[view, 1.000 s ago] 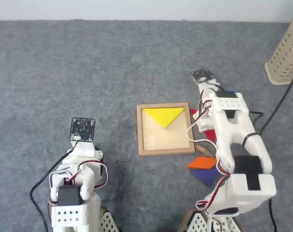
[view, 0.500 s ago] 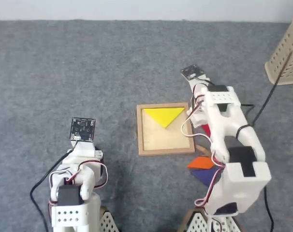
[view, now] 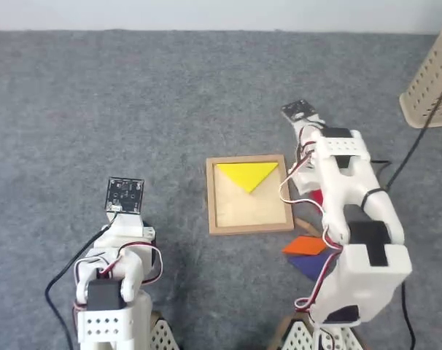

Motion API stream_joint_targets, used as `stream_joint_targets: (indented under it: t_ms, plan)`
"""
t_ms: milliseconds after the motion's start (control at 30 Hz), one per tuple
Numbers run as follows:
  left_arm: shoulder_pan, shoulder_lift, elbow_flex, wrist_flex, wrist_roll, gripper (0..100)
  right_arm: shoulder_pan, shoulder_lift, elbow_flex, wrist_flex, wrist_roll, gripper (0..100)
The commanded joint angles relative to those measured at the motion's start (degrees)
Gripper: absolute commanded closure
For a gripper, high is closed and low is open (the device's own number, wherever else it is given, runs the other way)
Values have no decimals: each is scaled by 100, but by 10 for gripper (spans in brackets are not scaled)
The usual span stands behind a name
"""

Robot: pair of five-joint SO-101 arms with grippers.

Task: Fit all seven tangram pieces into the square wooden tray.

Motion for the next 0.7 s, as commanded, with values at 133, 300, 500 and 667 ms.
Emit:
stream_joint_targets:
  t_ms: [133,300,500,667]
  plan:
    - [-9,-35,-31,35,44,989,198,-171,-325,31,79,670]
    - [-9,-35,-31,35,44,989,171,374,-510,-75,88,672]
    - [-9,-35,-31,35,44,989,198,576,-545,-84,79,701]
    - [-9,-35,-31,35,44,989,171,576,-536,-84,70,756]
